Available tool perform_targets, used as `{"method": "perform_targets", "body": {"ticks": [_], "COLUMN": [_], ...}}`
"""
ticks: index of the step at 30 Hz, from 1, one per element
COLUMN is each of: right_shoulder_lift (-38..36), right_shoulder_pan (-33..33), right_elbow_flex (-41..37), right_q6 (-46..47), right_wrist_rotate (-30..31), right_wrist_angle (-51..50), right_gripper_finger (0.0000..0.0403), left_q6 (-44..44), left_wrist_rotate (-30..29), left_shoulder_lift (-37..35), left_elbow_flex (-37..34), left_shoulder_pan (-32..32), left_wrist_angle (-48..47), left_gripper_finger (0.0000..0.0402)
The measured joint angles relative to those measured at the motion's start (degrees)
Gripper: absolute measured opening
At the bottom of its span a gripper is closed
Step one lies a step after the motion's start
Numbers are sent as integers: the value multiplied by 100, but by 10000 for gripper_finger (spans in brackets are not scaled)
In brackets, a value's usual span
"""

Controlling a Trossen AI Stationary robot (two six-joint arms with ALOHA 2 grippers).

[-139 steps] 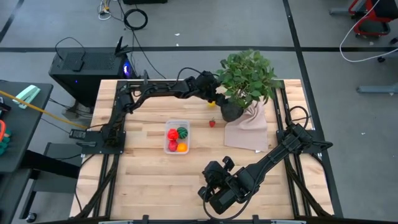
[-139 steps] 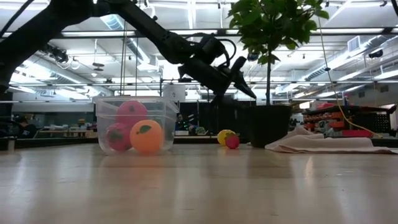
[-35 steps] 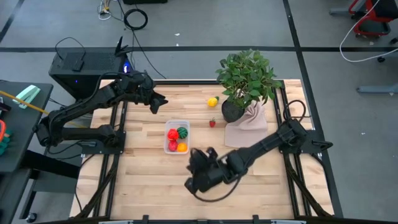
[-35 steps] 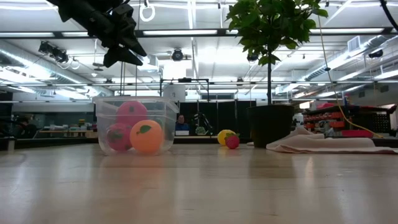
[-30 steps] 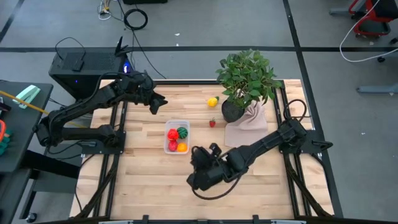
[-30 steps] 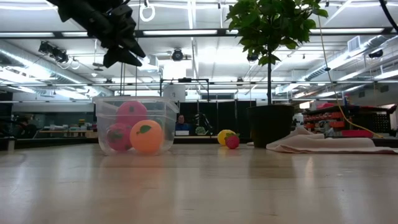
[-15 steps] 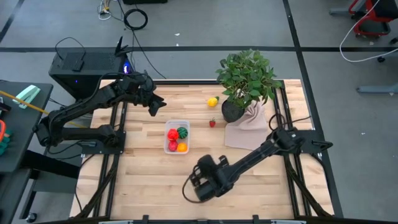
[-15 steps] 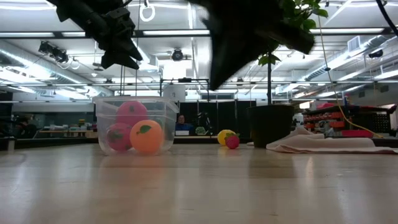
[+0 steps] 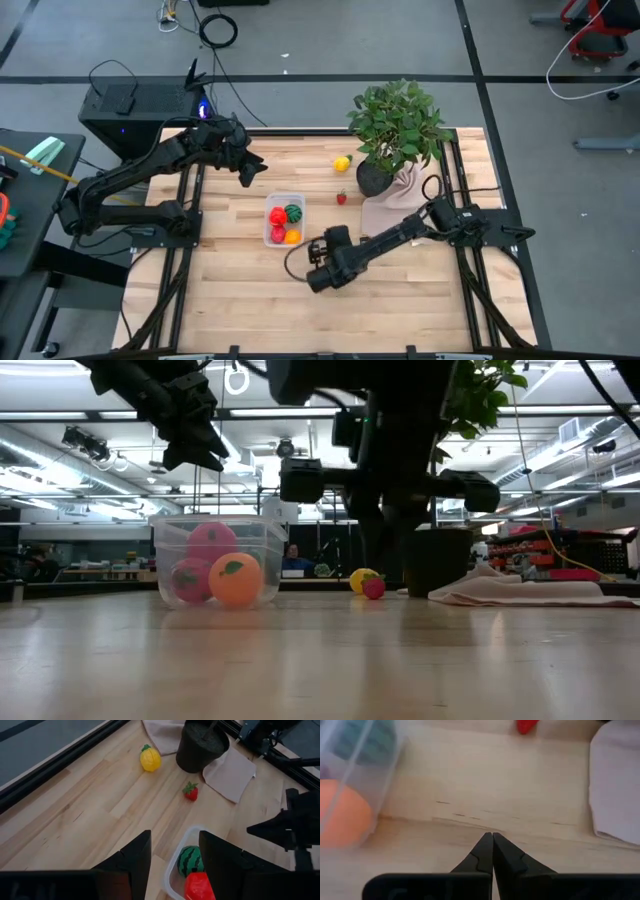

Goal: Pick and placing Produce into tupperware
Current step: Put the red strawberry into the transparent bin

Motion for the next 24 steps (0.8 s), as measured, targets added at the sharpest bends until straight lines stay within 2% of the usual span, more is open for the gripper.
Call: {"method": "perform_targets", "body": {"ticks": [6, 8, 10, 12, 14, 19, 24], "right_shoulder_lift": [-12, -12, -12, -12, -12, -17, -21], "right_shoulder_pan": [-286, -329, -335, -282, -156, 267, 732], "right_elbow_flex": [37, 39, 37, 39, 22, -222, -851], "right_q6": [-1231, -1455, -1260, -1092, -798, 634, 1937], "right_wrist_rotate": [-1238, -1432, -1472, -1370, -1011, -167, 20], "right_wrist_angle": [83, 75, 55, 78, 114, 34, 57], "right_gripper_finger": [11, 11, 10, 8, 6, 7, 5], "left_q6": [-11, -37, -70, -72, -93, -216, -215], "left_wrist_rotate": [0, 0, 2, 0, 2, 2, 2], "left_shoulder_lift": [0, 0, 0, 0, 0, 0, 0], "left_elbow_flex": [0, 0, 0, 0, 0, 0, 0], "left_shoulder_pan": [0, 0, 0, 0, 0, 0, -1], "left_wrist_angle": [-63, -72, -118, -137, -159, -162, -159], "left_gripper_finger": [174, 174, 174, 173, 174, 174, 174]}}
